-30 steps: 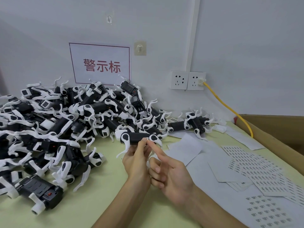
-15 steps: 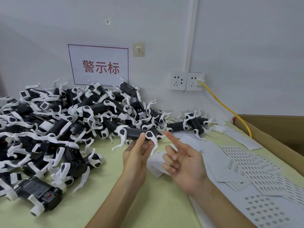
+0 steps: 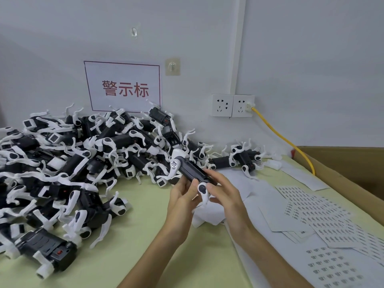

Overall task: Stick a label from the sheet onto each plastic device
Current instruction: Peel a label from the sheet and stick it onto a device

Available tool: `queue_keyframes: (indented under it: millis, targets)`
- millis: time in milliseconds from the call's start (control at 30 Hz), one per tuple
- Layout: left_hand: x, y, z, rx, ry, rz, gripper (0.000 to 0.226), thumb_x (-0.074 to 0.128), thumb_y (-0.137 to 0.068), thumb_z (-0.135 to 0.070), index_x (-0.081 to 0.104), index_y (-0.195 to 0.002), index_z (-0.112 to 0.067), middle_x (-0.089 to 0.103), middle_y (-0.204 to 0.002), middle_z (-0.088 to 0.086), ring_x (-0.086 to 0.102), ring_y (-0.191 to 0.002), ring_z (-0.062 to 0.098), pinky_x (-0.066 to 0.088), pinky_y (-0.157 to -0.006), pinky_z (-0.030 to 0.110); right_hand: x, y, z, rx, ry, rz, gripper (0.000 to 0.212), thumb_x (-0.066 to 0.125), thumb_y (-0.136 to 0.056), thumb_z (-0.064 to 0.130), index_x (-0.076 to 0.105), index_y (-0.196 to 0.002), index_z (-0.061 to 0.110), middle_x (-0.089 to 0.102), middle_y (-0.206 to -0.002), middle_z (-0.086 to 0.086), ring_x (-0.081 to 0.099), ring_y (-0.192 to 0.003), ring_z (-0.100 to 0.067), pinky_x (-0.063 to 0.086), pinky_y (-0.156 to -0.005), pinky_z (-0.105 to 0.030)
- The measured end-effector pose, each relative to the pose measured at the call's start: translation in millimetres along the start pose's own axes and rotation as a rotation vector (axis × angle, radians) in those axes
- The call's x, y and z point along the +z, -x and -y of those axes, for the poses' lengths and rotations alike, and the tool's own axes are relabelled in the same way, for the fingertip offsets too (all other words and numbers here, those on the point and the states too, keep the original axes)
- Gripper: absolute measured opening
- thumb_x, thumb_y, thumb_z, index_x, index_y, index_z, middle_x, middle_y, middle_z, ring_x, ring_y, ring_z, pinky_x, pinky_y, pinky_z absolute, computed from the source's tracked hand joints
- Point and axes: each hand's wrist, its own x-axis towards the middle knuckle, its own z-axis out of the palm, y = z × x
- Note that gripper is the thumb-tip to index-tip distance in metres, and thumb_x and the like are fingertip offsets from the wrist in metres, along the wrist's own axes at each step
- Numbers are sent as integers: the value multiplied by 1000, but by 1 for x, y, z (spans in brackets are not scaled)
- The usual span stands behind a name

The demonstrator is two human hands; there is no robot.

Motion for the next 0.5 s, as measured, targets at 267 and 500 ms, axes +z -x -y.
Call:
queue_keyframes:
  millis: [267, 500]
  targets:
    - [-2, 1, -4, 3, -79, -8, 30, 47, -105, -35, 77, -102, -33, 77, -105, -6, 73, -97, 12, 53, -70, 17, 3, 1, -4, -71, 67, -11, 52, 76, -83, 30, 59, -132, 35, 67, -126, 11, 64, -112, -10, 50, -98, -30]
    - [-7, -3, -6, 34, -34, 13, 31, 64, -98, -36, 72, -119, -15, 76, -115, 6, 72, -110, 25, 57, -88, 26, -3, -3, -8, -82, 94, 3, 51, 75, -88, 23, 58, -136, 26, 71, -120, 10, 66, -109, -10, 52, -93, -26]
